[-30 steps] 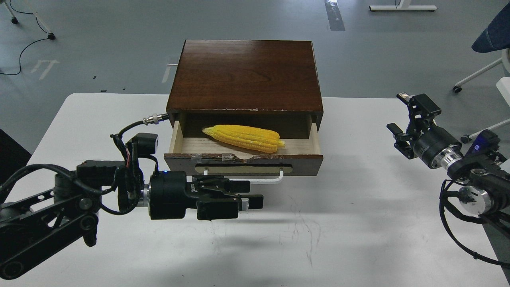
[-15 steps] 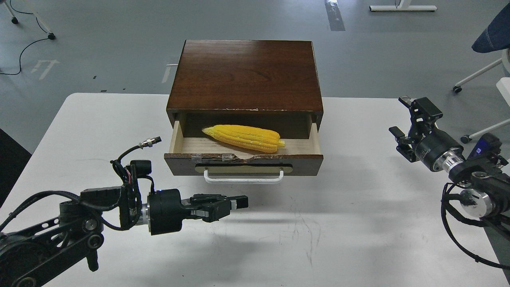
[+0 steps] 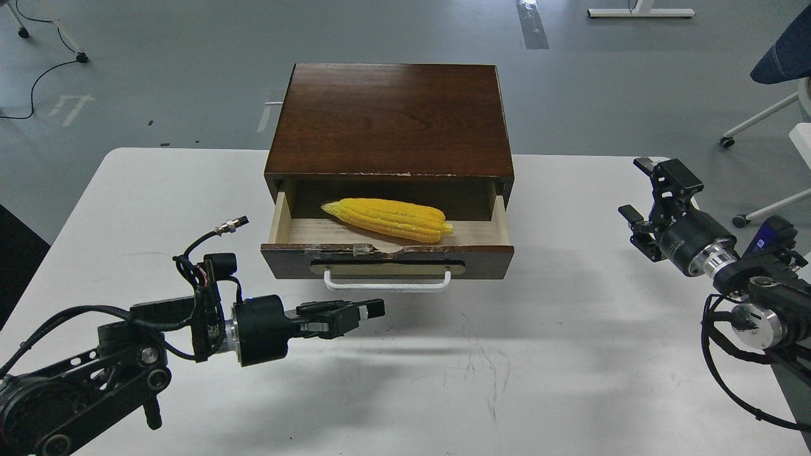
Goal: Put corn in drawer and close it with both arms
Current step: 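Position the left gripper in front of the drawer's white handle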
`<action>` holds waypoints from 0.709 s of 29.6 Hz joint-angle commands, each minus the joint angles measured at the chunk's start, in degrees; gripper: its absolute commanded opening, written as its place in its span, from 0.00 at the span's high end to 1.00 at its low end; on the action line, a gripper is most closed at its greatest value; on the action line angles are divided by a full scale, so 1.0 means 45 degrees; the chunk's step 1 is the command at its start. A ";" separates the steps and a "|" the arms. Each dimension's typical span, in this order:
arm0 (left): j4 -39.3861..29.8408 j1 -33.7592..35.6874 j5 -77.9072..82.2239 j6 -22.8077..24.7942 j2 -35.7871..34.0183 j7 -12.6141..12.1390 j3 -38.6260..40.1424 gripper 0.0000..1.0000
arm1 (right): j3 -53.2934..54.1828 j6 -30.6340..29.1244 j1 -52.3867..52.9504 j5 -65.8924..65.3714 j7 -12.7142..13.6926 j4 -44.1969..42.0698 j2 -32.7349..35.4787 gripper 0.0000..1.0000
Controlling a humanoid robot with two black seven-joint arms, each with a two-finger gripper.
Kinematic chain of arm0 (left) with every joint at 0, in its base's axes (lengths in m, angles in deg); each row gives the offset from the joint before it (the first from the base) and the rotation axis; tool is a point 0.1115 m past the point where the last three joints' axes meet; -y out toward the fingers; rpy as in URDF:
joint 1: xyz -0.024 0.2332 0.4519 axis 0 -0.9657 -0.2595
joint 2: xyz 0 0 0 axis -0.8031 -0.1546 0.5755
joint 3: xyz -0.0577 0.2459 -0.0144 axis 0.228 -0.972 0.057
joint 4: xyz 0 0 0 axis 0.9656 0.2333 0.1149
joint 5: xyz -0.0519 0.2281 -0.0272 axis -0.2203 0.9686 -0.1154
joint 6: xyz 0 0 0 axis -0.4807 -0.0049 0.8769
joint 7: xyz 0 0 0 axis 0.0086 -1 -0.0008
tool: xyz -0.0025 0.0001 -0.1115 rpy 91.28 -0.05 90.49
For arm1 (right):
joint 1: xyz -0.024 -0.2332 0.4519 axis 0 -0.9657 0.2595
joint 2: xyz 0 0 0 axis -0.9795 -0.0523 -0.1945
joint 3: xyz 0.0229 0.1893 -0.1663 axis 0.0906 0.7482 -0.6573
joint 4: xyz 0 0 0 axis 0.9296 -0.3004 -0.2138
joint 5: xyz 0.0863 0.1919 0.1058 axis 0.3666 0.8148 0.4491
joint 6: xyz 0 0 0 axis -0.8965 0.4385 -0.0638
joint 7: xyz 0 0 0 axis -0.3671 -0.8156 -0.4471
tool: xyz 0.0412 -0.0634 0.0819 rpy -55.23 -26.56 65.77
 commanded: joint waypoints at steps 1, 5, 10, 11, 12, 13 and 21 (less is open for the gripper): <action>0.0103 0.0018 -0.0004 -0.0018 0.0038 0.0000 0.0009 1.00 | -0.0001 -0.0001 -0.0058 0.0000 0.0000 -0.0001 0.0000 0.00; 0.0239 0.0018 -0.0004 -0.0292 0.0057 0.0000 0.0009 1.00 | -0.0001 -0.0001 -0.0195 0.0000 0.0000 -0.0001 0.0000 0.00; 0.0357 0.0018 -0.0004 -0.0311 0.0077 0.0000 0.0067 1.00 | -0.0001 -0.0001 -0.0273 0.0000 0.0000 0.0019 0.0000 0.00; 0.0357 0.0018 -0.0023 -0.0311 0.0077 0.0000 0.0067 1.00 | -0.0001 -0.0001 -0.0292 0.0000 0.0000 0.0000 0.0000 0.00; 0.0357 0.0018 -0.0023 -0.0311 0.0077 0.0000 0.0087 1.00 | 0.0019 -0.0001 -0.0293 0.0000 0.0000 0.0019 0.0000 0.00; 0.0357 0.0037 -0.0081 -0.0292 0.0077 0.0000 0.0087 1.00 | 0.0019 -0.0001 -0.0293 0.0000 0.0000 0.0000 0.0000 0.00; 0.0337 0.0038 -0.0316 -0.0155 -0.0001 0.0000 0.0028 1.00 | -0.0001 -0.0001 -0.0312 0.0000 0.0000 0.0019 0.0000 0.00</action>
